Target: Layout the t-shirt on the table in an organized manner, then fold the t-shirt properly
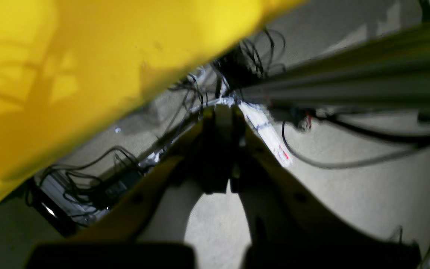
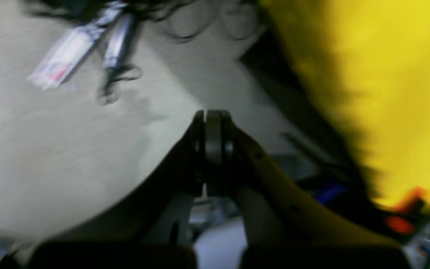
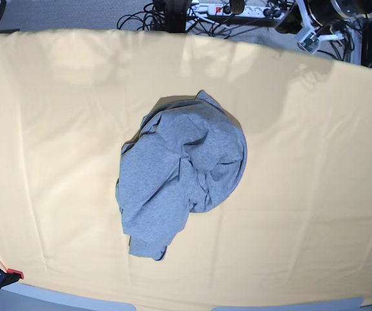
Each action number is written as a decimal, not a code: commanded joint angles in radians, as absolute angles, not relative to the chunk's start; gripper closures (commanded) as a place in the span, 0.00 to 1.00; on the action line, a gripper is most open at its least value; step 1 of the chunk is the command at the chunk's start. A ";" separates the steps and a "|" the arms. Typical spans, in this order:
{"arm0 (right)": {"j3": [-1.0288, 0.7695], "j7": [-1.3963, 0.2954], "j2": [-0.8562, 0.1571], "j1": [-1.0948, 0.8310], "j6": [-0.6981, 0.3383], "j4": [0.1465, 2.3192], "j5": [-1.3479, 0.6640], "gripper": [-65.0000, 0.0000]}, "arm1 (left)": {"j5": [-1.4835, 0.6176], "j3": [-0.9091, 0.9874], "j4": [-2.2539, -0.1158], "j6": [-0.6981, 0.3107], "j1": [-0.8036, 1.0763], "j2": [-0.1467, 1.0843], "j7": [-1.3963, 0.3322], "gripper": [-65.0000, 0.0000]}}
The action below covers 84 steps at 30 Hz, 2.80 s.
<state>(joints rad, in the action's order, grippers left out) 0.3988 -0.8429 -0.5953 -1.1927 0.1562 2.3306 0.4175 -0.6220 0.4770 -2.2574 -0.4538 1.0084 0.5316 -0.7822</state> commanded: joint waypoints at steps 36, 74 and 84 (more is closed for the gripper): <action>0.202 -0.751 -0.598 -0.736 0.197 2.356 0.473 1.00 | -0.577 0.379 -2.263 -0.501 0.560 0.718 -0.523 1.00; 0.196 -0.674 -0.532 -0.740 0.127 2.356 0.418 1.00 | -0.545 -0.225 -1.760 -0.532 -0.371 0.785 -0.605 1.00; 0.196 -0.566 -0.533 -0.664 -0.091 2.356 0.154 1.00 | -0.783 0.070 -1.762 -0.637 -0.322 0.945 -0.727 1.00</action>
